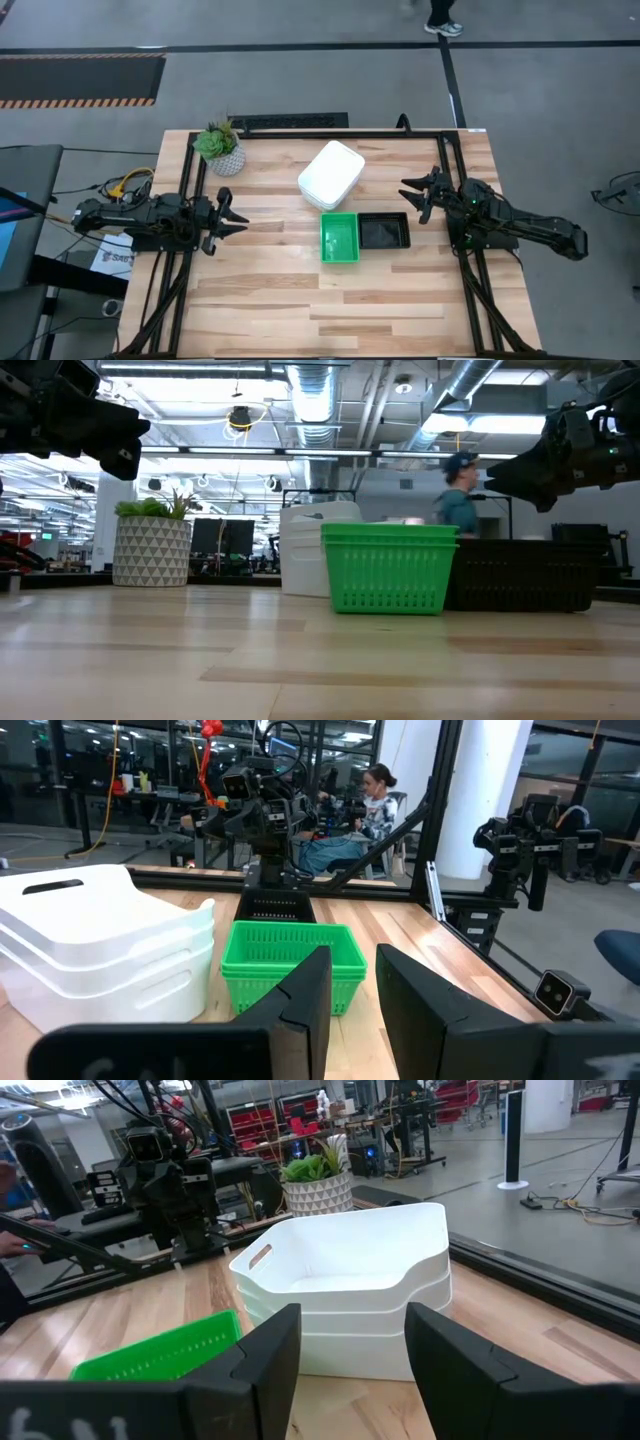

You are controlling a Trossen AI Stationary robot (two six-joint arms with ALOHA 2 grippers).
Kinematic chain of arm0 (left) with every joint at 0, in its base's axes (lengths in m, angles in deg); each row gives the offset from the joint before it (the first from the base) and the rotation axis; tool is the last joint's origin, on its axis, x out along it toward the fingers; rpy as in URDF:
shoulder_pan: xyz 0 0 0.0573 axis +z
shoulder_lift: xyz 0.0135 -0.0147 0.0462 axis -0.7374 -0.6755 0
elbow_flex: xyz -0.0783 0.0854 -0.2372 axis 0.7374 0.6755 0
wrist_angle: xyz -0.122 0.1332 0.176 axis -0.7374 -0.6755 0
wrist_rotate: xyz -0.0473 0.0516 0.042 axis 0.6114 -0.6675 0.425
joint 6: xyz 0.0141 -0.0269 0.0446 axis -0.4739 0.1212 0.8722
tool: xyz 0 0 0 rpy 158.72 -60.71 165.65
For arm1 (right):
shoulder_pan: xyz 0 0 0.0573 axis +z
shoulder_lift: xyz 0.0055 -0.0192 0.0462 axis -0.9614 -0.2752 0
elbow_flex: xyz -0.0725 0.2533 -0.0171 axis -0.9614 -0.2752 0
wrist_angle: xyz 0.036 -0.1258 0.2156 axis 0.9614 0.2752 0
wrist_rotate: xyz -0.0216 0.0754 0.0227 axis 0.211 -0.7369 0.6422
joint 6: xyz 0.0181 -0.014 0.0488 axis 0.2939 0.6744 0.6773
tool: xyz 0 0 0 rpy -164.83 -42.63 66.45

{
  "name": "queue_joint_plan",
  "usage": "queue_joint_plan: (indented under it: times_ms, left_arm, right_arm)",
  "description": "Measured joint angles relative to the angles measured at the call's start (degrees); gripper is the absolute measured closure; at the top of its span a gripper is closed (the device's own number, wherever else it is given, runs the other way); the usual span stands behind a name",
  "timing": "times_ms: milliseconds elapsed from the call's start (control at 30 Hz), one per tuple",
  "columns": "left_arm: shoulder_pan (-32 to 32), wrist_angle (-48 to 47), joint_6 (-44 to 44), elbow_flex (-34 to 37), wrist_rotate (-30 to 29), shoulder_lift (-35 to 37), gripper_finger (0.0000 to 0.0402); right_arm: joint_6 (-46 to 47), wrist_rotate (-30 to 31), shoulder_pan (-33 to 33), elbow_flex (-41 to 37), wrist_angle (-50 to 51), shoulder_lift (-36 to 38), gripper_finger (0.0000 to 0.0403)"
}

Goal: Stack baskets by color
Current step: Return to Home Position

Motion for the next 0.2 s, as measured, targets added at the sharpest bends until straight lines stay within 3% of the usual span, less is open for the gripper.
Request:
queue_joint_plan:
  times_ms: [200]
  left_arm:
    - [0.00, -0.01, 0.01, 0.00, -0.02, 0.00, 0.0330]
  right_arm:
    - [0.00, 0.00, 0.00, 0.00, 0.01, 0.00, 0.0202]
